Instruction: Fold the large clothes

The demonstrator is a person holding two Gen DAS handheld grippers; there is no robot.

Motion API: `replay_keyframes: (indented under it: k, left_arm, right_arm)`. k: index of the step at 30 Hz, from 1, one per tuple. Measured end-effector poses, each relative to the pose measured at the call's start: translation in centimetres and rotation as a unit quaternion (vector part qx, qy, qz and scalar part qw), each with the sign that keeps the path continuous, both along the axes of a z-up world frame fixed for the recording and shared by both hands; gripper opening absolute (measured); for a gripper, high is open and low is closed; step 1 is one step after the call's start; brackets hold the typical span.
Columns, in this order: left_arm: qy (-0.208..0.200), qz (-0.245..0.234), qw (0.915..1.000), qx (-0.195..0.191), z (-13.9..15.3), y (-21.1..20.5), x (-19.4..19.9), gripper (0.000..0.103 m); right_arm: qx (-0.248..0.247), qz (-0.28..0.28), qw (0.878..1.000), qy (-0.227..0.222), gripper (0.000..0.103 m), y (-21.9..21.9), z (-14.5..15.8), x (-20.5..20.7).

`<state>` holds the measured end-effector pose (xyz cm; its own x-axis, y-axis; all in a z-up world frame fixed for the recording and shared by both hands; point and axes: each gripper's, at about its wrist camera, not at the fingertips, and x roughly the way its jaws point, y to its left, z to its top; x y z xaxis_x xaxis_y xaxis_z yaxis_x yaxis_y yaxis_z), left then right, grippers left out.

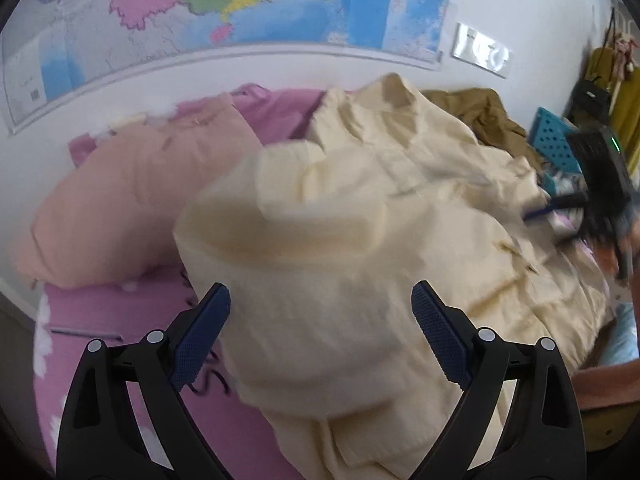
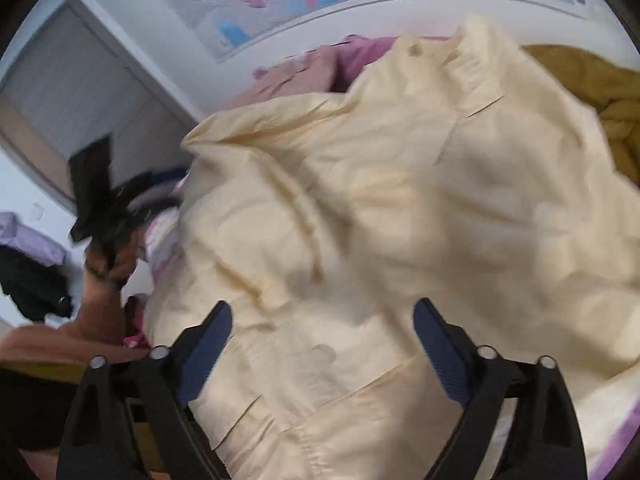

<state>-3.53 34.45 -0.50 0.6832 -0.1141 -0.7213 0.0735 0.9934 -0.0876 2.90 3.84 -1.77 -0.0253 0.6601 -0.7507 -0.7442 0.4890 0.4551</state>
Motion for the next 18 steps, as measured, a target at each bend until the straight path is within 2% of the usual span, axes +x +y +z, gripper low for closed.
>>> replay_keyframes:
  k: [2, 4, 5, 6, 7, 8, 9, 12, 13, 14, 15, 16, 18]
  left_arm:
    - [0.0, 0.018, 0.9996, 0.024, 0.5, 0.5, 1.4, 0.091]
    - [0.008, 0.028, 0.9992, 0.027, 0.8, 1.2, 2.7, 0.091]
    - [0.017, 0.03, 0.9991, 0.025, 0.8, 1.4, 3.9, 0.091]
    - [0.024, 0.031, 0.9989, 0.026, 0.8, 1.5, 4.8, 0.087]
    - [0.034, 0.034, 0.9985, 0.027, 0.7, 1.5, 5.8, 0.082]
    - [0.049, 0.038, 0.9977, 0.027, 0.5, 1.7, 6.8, 0.061]
    - [0.062, 0.045, 0.9965, 0.032, 0.5, 2.0, 7.8, 0.037]
    - [0.062, 0.076, 0.9952, 0.009, 1.9, 3.4, 9.4, 0.023]
    - [0.06, 0.098, 0.9933, 0.012, 2.6, 4.1, 9.7, 0.026]
    - [0.054, 0.129, 0.9902, 0.011, 3.4, 5.1, 9.9, 0.042]
    - [0.048, 0.144, 0.9883, 0.011, 3.8, 5.7, 9.9, 0.064]
    - [0.037, 0.153, 0.9875, 0.015, 4.3, 6.1, 9.8, 0.071]
    - [0.015, 0.126, 0.9909, 0.044, 5.1, 5.1, 9.5, 0.07]
  right_arm:
    - [-0.016, -0.002, 1.0, -0.024, 0.093, 0.4, -1.1, -1.3]
    - [-0.033, -0.011, 0.998, -0.045, 0.093, 1.6, -1.8, -1.8]
    - [-0.03, -0.006, 0.999, -0.044, 0.088, 2.1, -1.9, -2.0]
    - [-0.023, 0.004, 0.999, -0.041, 0.07, 2.9, -2.1, -2.1]
    - [-0.026, 0.012, 0.998, -0.047, 0.058, 3.6, -2.1, -2.2]
    - [-0.022, 0.024, 0.998, -0.051, 0.042, 3.6, -1.9, -2.4]
    - [-0.013, 0.033, 0.998, -0.057, 0.033, 3.5, -1.4, -2.6]
    - [-0.006, 0.034, 0.992, -0.119, 0.026, 2.1, 1.9, -3.0]
    - [0.009, 0.026, 0.99, -0.136, 0.025, 0.8, 3.6, -3.1]
    - [0.018, 0.024, 0.989, -0.143, 0.025, -0.3, 4.7, -3.2]
    - [0.021, 0.019, 0.986, -0.162, 0.025, -1.6, 6.1, -3.5]
    - [0.017, 0.016, 0.985, -0.173, 0.025, -2.3, 6.5, -3.8]
    - [0.012, 0.015, 0.985, -0.173, 0.025, -3.5, 6.7, -4.2]
